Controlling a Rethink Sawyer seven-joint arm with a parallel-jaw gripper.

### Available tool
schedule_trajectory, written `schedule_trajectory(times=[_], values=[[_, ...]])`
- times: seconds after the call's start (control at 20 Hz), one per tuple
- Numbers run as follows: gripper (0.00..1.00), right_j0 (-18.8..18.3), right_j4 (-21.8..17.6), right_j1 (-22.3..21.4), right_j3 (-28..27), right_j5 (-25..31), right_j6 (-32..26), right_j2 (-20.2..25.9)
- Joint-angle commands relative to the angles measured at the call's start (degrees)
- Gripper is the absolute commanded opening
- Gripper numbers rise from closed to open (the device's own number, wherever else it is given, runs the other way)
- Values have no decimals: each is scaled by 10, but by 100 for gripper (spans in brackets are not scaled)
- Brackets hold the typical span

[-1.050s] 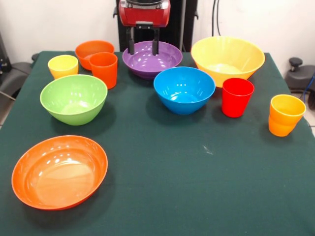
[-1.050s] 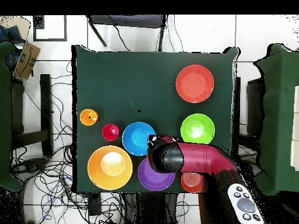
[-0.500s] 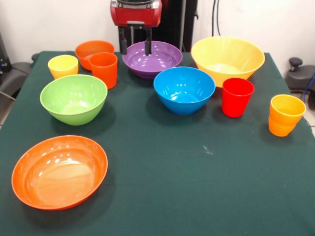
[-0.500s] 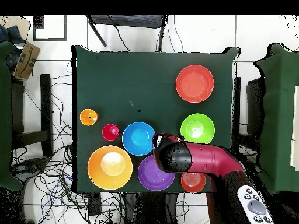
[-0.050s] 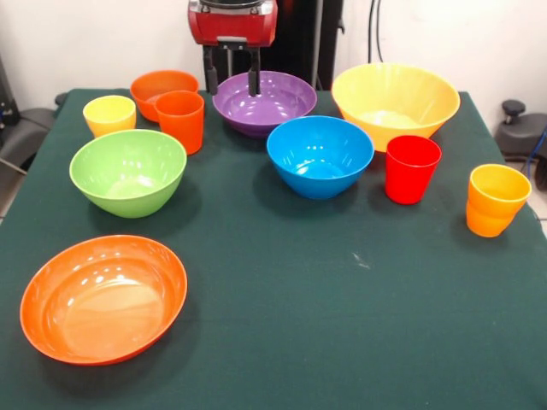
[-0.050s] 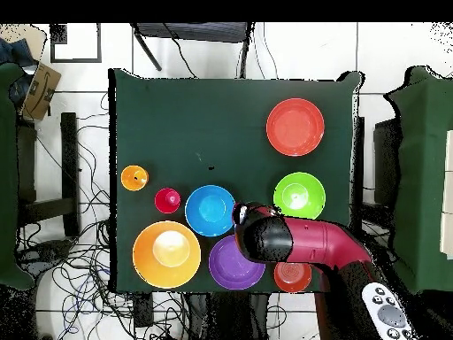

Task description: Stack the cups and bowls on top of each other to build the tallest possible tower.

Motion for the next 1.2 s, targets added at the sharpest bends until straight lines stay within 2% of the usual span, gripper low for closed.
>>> schedule_trajectory(times=[0.05,0.6,1.05,1.2], values=[[100,4,-44,27,1,23,-17,23],[100,-28,-60,36,-6,22,-43,26],[100,-52,-75,31,6,21,-41,33],[100,-60,-79,43,6,22,-43,36]])
